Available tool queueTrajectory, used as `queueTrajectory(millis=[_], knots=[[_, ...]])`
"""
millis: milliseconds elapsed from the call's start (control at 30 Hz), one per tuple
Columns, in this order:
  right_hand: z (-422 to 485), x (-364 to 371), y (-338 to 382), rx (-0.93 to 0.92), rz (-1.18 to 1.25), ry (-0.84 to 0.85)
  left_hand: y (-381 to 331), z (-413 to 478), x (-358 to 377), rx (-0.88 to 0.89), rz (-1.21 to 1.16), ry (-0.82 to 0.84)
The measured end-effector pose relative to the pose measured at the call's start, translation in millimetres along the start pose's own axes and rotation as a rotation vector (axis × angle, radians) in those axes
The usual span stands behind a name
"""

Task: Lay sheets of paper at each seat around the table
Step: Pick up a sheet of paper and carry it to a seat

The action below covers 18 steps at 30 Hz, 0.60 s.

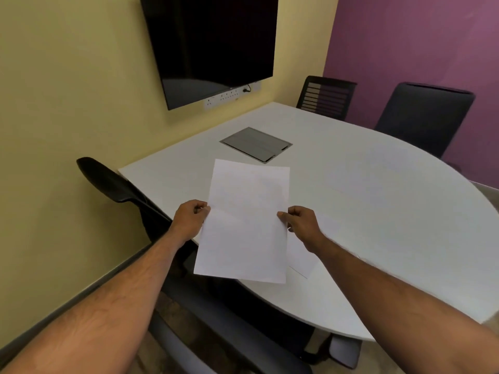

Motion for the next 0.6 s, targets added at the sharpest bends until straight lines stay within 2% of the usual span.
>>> queueTrajectory(millis=[267, 600], knots=[[3, 44, 16, -0.034, 0.025, -0.007, 11, 26, -39, 0.026, 0.032, -0.033], [36, 135, 22, 0.026, 0.018, -0.175, 38, 125, -97, 0.099, 0.040, 0.115]])
Point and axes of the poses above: each hand's wrist, its own z-axis towards the middle knuckle, its own x-axis out of the palm, y = z × x, the point moved 4 cm from there along z, towards the middle knuckle, and after that the axes turned 1 degree about y, right-handed, at the moved point
